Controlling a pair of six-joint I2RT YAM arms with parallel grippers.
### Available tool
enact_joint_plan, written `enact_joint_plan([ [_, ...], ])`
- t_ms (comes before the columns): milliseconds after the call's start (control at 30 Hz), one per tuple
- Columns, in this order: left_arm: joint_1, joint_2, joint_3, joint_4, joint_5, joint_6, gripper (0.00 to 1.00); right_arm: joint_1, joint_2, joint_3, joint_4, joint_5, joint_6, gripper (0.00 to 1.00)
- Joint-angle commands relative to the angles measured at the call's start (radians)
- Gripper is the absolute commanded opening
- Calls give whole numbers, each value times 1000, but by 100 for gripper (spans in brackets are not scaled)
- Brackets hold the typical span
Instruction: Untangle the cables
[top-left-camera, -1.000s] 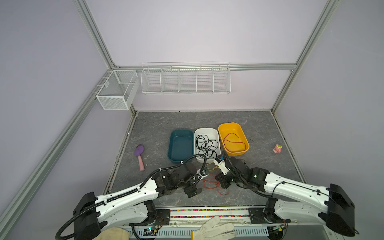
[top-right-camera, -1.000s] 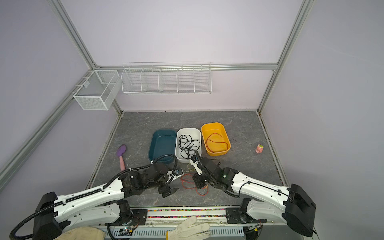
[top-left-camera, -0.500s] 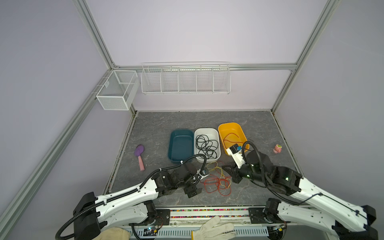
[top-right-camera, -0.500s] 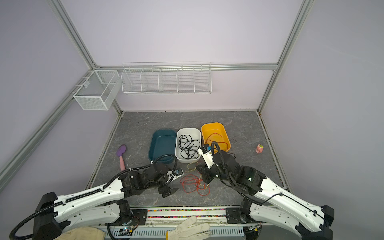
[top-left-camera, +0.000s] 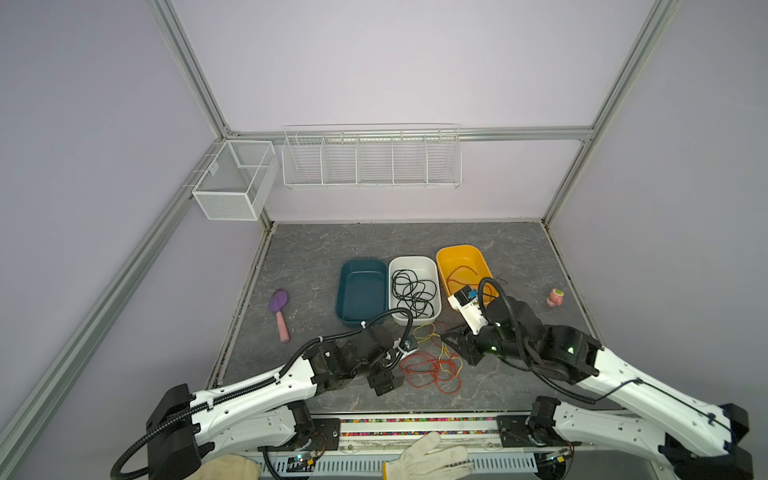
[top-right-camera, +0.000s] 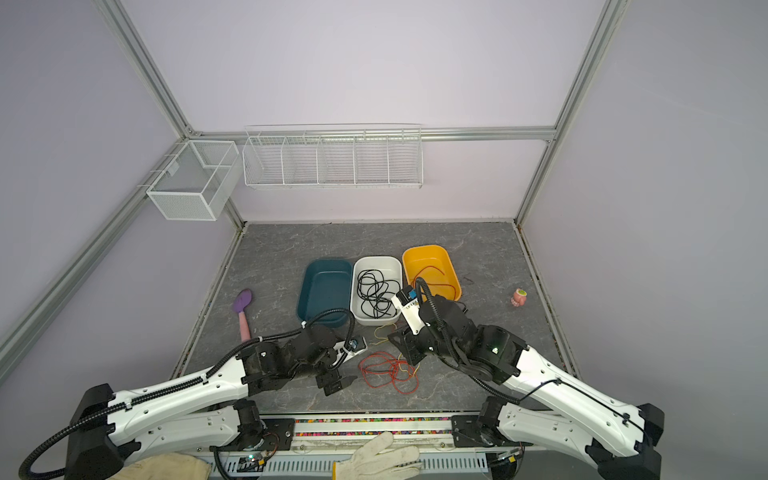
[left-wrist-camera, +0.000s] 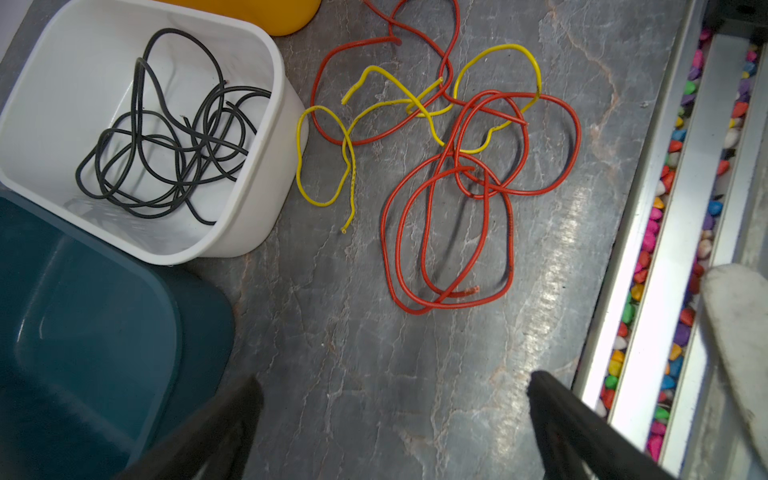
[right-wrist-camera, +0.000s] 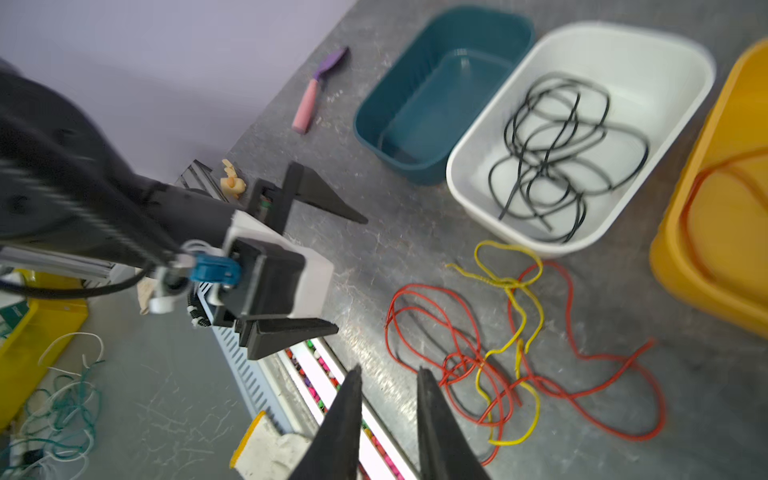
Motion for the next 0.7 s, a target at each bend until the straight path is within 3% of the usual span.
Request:
enact_joint_plan([
  [0, -6, -35, 14, -29, -39, 14, 100, 7, 16, -70, 72, -65, 62, 35],
  [200, -10, -70, 110, -213, -222, -31, 99, 11, 83, -163, 144, -70, 62, 46],
  [367, -10, -161, 70, -133, -270, -66, 98, 42, 138, -226, 215, -58, 15, 55],
  [500, -9, -249, -23, -5, -256, -53, 99, 85, 208, -225, 231, 6, -28, 58],
  [667, -9, -252, -47, 10, -212, -59, 99, 155, 305, -209, 253, 105, -66, 59],
])
